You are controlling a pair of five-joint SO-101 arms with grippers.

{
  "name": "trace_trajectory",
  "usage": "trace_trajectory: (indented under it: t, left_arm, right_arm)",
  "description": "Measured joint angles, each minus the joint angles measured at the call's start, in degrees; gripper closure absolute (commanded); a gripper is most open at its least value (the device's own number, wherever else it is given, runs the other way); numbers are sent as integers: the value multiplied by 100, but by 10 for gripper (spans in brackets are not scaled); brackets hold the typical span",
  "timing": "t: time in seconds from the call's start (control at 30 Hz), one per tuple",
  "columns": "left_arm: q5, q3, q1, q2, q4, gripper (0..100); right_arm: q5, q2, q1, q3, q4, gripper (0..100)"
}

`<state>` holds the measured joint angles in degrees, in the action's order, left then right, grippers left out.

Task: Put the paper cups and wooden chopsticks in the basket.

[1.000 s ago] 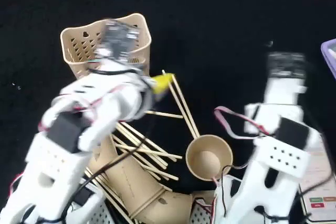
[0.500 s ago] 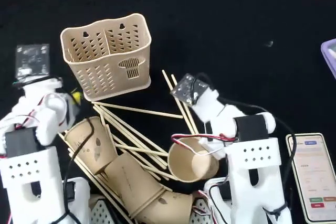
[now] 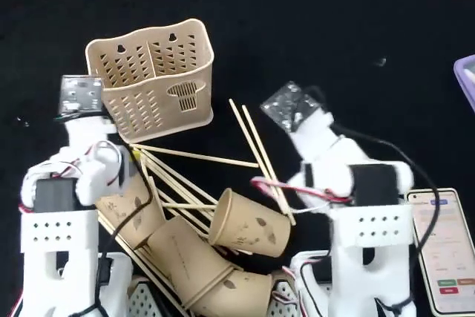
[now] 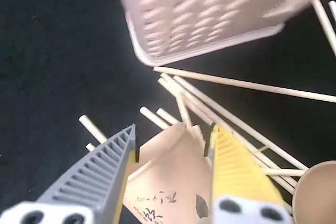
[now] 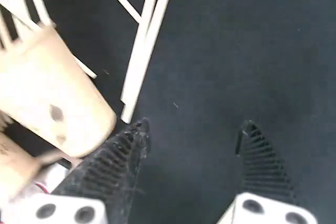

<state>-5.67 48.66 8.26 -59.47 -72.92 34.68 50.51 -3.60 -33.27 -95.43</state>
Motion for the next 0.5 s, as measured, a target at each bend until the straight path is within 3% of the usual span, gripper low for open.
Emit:
trace_trajectory:
  t: [0.13, 0.23, 0.33, 0.5]
  left_arm:
    - [26, 0, -202, -35, 0, 765]
    - [35, 0, -536, -35, 0, 765]
    - [44, 0, -1081, -35, -44, 765]
    - [9, -79, -2295, -35, -299, 765]
  right_arm:
    - [-747, 0, -862, -9, 26, 726]
    - [-862, 9, -835, -237, 193, 726]
    - [-870, 9, -360, -527, 413, 724]
    - [-703, 9, 1099, -809, 633, 725]
